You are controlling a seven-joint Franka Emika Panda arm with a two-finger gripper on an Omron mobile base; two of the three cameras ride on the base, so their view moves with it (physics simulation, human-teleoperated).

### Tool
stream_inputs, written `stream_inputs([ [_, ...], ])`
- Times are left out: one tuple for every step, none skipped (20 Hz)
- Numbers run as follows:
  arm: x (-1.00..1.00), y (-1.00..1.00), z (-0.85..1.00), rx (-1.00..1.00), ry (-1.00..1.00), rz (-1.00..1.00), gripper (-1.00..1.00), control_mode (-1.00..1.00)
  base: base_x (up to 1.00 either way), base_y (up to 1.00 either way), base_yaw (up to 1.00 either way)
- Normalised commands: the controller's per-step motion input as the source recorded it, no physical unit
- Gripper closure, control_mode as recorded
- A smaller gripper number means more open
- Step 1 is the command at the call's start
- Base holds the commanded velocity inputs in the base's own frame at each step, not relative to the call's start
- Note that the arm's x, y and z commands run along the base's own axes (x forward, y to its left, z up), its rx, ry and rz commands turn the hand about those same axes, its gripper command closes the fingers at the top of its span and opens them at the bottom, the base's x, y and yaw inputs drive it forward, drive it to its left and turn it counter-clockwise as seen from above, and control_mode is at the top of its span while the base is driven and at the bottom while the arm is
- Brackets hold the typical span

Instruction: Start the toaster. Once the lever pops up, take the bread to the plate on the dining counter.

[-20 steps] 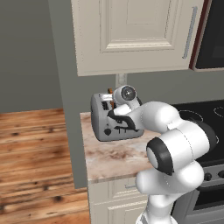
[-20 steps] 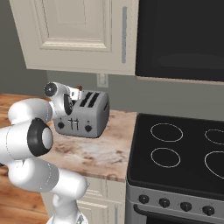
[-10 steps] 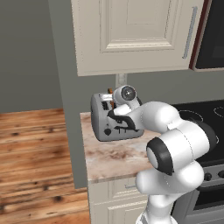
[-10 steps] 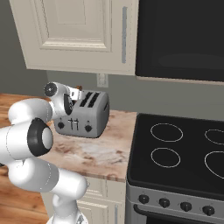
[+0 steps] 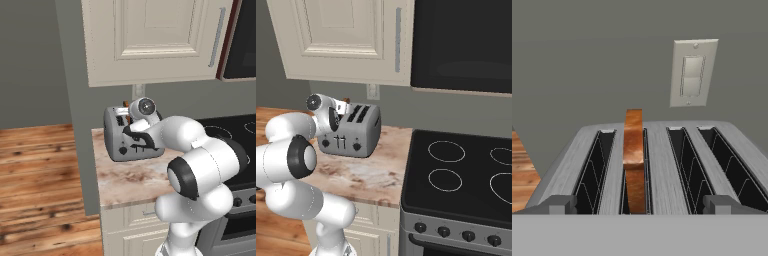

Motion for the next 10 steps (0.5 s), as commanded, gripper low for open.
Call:
stream_inputs([
  [0.00, 0.00, 0.00, 0.00, 0.00, 0.00, -1.00, -1.00, 0.00, 0.00, 0.00],
  [0.00, 0.00, 0.00, 0.00, 0.00, 0.00, -1.00, -1.00, 0.00, 0.00, 0.00],
  [0.00, 0.00, 0.00, 0.00, 0.00, 0.00, -1.00, -1.00, 0.00, 0.00, 0.00],
  [0.00, 0.00, 0.00, 0.00, 0.00, 0.00, -1.00, -1.00, 0.00, 0.00, 0.00],
  [0.00, 0.00, 0.00, 0.00, 0.00, 0.00, -1.00, -1.00, 0.00, 0.00, 0.00],
  [0.00, 0.00, 0.00, 0.00, 0.00, 0.00, -1.00, -1.00, 0.00, 0.00, 0.00],
  [0.00, 0.00, 0.00, 0.00, 0.00, 0.00, -1.00, -1.00, 0.00, 0.00, 0.00],
  [0.00, 0.00, 0.00, 0.00, 0.00, 0.00, -1.00, -1.00, 0.00, 0.00, 0.00],
  [0.00, 0.00, 0.00, 0.00, 0.00, 0.00, -1.00, -1.00, 0.00, 0.00, 0.00],
  [0.00, 0.00, 0.00, 0.00, 0.00, 0.00, -1.00, -1.00, 0.00, 0.00, 0.00],
])
